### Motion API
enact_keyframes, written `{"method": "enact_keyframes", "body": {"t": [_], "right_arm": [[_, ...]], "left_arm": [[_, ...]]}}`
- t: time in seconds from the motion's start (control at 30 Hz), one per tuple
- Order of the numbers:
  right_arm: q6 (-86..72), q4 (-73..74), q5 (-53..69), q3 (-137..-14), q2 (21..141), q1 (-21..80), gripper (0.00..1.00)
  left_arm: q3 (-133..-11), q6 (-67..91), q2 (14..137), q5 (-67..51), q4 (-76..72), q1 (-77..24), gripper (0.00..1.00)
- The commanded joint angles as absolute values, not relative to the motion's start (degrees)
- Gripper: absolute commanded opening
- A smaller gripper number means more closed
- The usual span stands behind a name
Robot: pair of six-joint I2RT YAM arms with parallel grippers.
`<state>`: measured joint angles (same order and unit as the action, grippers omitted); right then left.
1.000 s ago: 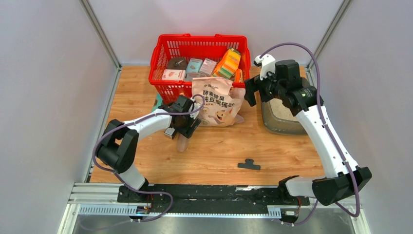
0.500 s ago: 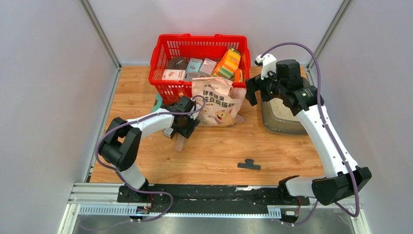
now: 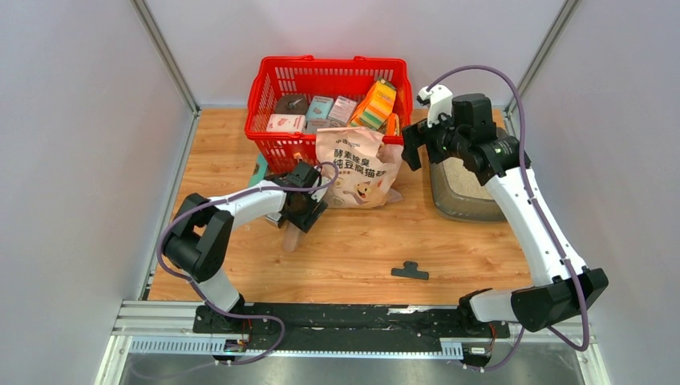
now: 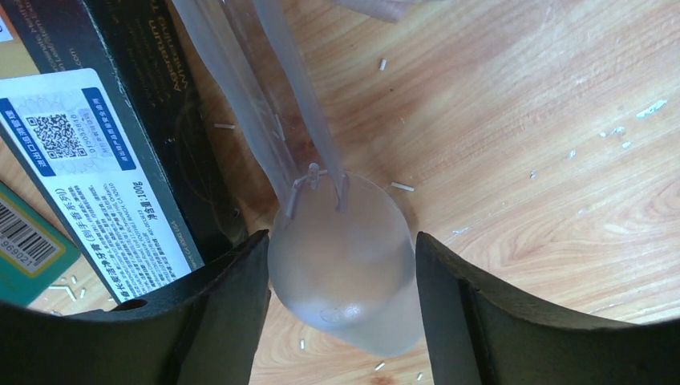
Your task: Fill the litter box with clean litter
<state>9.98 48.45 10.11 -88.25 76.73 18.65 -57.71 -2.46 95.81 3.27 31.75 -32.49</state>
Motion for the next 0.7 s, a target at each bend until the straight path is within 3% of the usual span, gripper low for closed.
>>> {"method": "enact_keyframes", "body": {"t": [0.0,0.03,0.1,0.13,0.33,0.53,0.57,0.67], "right_arm": [[10.46,46.14,10.90,-90.26,76.03,18.46,1.00],[10.46,46.23,10.81,-90.26,76.03,18.46,1.00],[10.46,46.23,10.90,-90.35,76.03,18.46,1.00],[10.46,46.32,10.90,-90.70,76.29,18.46,1.00],[11.16,46.84,11.95,-92.11,76.81,18.46,1.00],[18.09,49.13,22.04,-93.34,77.08,18.46,1.00],[20.54,48.09,24.24,-92.12,76.30,18.46,1.00],[32.39,39.21,34.69,-82.29,70.24,18.81,1.00]], "left_arm": [[-56.78,-4.92,95.54,2.29,34.45,-32.52,0.65],[-56.69,-5.01,94.93,1.76,34.45,-32.52,0.55],[-55.99,-5.01,93.52,1.76,34.89,-32.52,0.47],[-55.64,-5.27,91.51,1.67,35.07,-32.52,0.35],[-54.05,-8.35,80.19,-1.22,40.77,-32.43,0.04],[-54.14,-19.66,69.20,-21.31,51.21,-27.71,0.00],[-54.23,-22.30,67.87,-30.41,52.72,-26.64,0.00],[-55.72,-36.70,64.69,-39.97,61.24,-23.21,0.00]]}}
